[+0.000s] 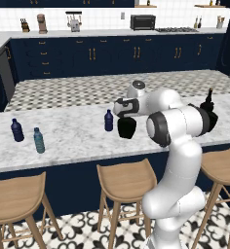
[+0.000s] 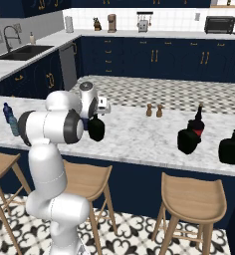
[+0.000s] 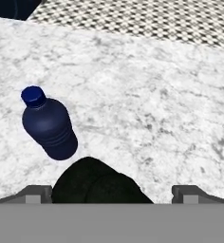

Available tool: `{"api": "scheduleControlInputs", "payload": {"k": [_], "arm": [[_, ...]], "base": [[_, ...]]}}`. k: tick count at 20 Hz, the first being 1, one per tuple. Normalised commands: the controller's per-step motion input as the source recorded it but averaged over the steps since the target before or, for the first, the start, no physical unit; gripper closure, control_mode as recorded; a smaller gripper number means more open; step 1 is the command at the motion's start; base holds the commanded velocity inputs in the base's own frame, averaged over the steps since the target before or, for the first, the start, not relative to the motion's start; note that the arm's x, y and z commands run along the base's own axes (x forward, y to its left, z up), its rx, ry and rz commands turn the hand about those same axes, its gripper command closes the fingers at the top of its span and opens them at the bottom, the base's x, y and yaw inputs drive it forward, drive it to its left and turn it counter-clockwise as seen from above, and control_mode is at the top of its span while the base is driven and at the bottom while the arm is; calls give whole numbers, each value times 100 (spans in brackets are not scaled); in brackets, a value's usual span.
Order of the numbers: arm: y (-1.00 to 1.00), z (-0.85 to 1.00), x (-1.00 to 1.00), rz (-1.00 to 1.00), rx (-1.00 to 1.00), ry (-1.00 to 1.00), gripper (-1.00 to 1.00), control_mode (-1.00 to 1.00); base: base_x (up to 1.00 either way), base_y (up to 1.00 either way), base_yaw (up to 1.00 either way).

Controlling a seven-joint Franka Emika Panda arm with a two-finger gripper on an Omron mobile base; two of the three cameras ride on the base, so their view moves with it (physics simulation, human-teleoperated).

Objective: Move the plastic bottles in the middle to the plastics group, and the glass bottles in the middle to the glass group.

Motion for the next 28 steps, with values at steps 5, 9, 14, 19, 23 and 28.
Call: {"api": "scheduleControlInputs", "payload": {"k": [5,9,14,19,23,28], "arm": [[0,-2,0,0,0,0,100,-100],[0,0,0,0,0,0,100,-100],[-7,4,5,-2,0,2,100,-100],[-65,35,1,-11,1,3,100,-100],[-98,34,0,-15,1,1,100,-100],[-100,11,13,-18,2,1,100,-100]], "base": [[0,0,0],[0,0,0],[0,0,0],[0,0,0],[0,0,0],[0,0,0]]}}
